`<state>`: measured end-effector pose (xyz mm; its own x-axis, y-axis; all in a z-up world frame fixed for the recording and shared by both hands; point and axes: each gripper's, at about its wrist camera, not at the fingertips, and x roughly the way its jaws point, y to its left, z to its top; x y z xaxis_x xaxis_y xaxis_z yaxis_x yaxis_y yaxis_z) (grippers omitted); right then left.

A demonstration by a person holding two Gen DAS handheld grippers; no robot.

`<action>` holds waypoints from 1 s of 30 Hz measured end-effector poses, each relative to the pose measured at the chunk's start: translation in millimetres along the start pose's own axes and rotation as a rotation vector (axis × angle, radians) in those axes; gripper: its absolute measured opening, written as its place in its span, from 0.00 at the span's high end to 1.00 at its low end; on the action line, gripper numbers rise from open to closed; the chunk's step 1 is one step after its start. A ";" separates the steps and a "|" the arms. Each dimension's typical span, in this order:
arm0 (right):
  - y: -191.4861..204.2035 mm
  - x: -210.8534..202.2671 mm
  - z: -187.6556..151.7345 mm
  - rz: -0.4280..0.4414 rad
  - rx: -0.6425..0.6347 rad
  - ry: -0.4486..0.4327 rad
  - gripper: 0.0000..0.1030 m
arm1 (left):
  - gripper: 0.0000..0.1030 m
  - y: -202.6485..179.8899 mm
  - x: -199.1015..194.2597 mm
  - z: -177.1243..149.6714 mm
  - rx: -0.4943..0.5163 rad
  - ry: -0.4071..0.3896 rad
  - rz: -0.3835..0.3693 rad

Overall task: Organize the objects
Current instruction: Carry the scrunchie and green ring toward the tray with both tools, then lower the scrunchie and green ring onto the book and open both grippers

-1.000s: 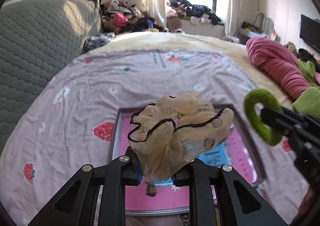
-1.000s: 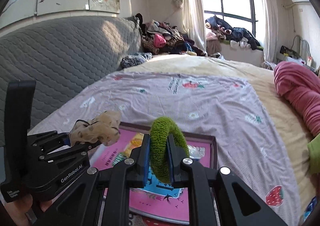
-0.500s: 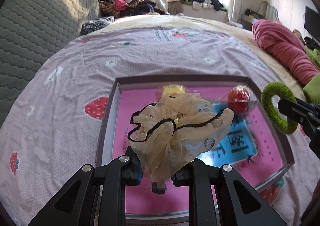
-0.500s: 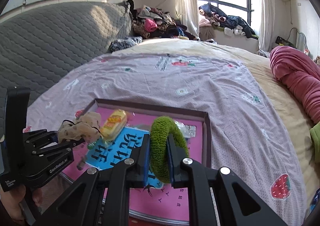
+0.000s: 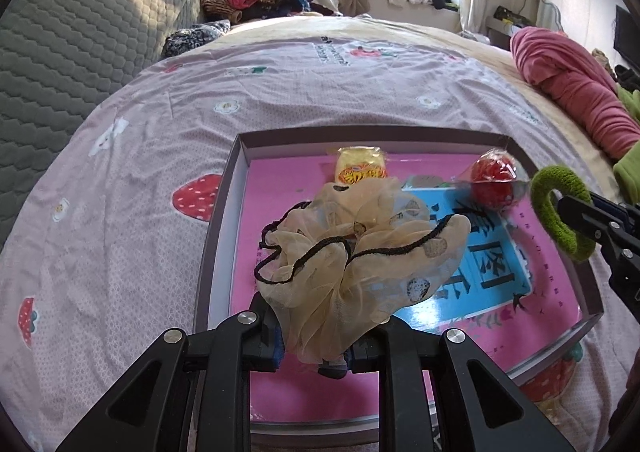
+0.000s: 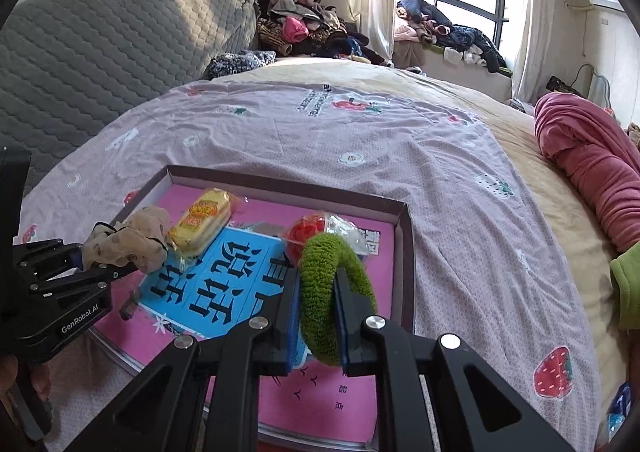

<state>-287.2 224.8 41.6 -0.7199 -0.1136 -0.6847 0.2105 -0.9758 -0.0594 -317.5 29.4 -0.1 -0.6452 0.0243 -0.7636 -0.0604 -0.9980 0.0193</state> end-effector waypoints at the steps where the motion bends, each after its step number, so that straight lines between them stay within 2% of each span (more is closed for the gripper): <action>1: 0.1 0.5 -0.3 -0.006 -0.004 0.003 0.85 | 0.79 0.8 1.3 -0.6 -0.001 0.004 0.002; 13: 5.9 19.9 -8.7 -0.014 -0.059 0.085 0.85 | 0.75 -4.0 13.7 -8.9 0.019 0.059 -0.006; 26: 12.2 34.6 -17.4 0.029 -0.063 0.141 0.85 | 0.70 -5.9 17.9 -10.6 0.027 0.077 -0.012; 28: 12.6 36.3 -17.7 0.035 -0.058 0.149 0.85 | 0.67 -4.9 18.0 -10.2 0.022 0.081 -0.014; 30: 12.5 38.1 -18.6 0.038 -0.055 0.159 0.85 | 0.55 -3.7 18.0 -10.0 0.019 0.088 -0.015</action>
<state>-299.6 211.8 1.2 -0.5981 -0.1148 -0.7931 0.2746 -0.9591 -0.0683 -321.4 33.0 -20.4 -0.5748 0.0330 -0.8176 -0.0843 -0.9963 0.0191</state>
